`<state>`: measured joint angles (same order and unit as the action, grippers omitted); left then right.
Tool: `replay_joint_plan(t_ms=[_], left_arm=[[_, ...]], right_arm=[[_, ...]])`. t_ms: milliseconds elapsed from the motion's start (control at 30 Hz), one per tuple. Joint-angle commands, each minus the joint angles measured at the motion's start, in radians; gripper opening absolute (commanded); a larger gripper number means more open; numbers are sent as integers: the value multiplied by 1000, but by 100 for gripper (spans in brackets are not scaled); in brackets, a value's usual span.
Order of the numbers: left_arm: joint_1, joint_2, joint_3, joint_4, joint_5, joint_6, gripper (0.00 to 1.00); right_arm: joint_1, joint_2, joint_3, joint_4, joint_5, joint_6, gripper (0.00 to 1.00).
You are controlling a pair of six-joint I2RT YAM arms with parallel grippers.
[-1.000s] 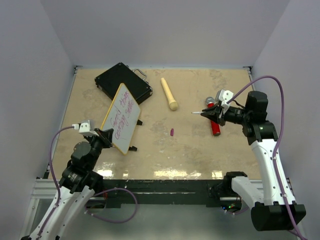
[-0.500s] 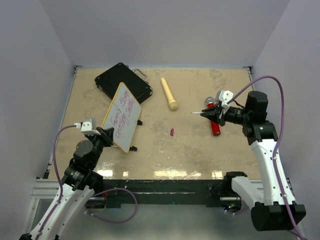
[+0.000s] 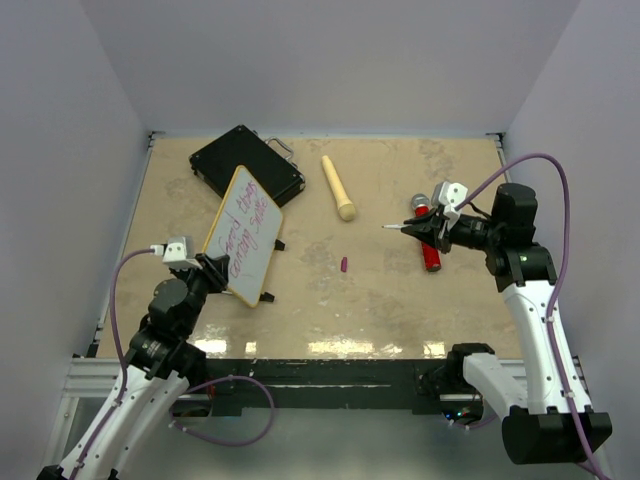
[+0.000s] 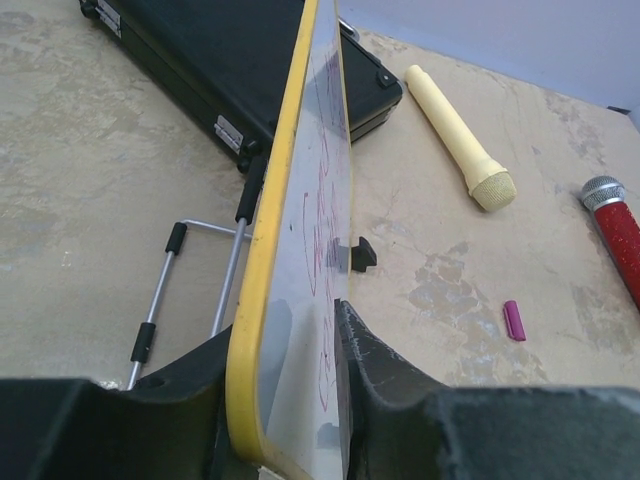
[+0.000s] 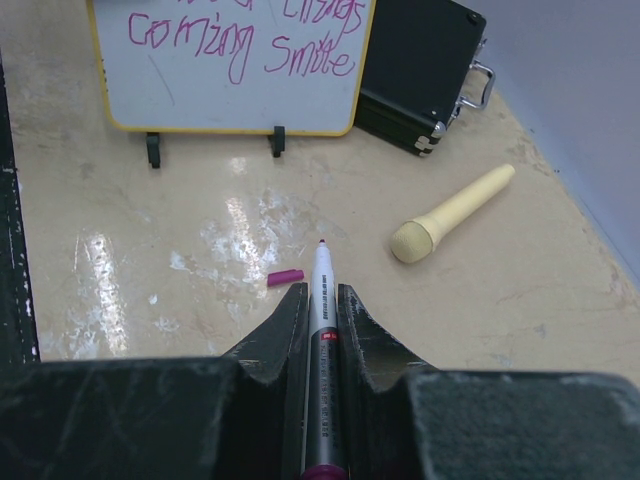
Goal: Write a sentence on the whiteboard
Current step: Put down the whiteboard on the whiteboard stand.
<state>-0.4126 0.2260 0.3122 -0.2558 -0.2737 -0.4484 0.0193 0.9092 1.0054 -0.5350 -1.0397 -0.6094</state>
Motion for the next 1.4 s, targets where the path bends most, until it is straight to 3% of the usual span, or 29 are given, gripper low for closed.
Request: replay_joint_plan(t_ms=[0, 433, 533, 1100, 1367], left_arm=[[3, 4, 2, 43, -2, 28, 37], [3, -28, 31, 7, -35, 25, 77], [1, -30, 54, -13, -47, 22, 83], [3, 10, 202, -128, -170, 31, 99], [3, 13, 220, -157, -182, 53, 100]], right_arm=[[-1, -13, 13, -3, -23, -15, 0], [-1, -12, 12, -5, -28, -16, 0], [1, -10, 12, -3, -29, -16, 0], [-1, -10, 12, -6, -31, -16, 0], [-1, -7, 12, -8, -33, -16, 0]])
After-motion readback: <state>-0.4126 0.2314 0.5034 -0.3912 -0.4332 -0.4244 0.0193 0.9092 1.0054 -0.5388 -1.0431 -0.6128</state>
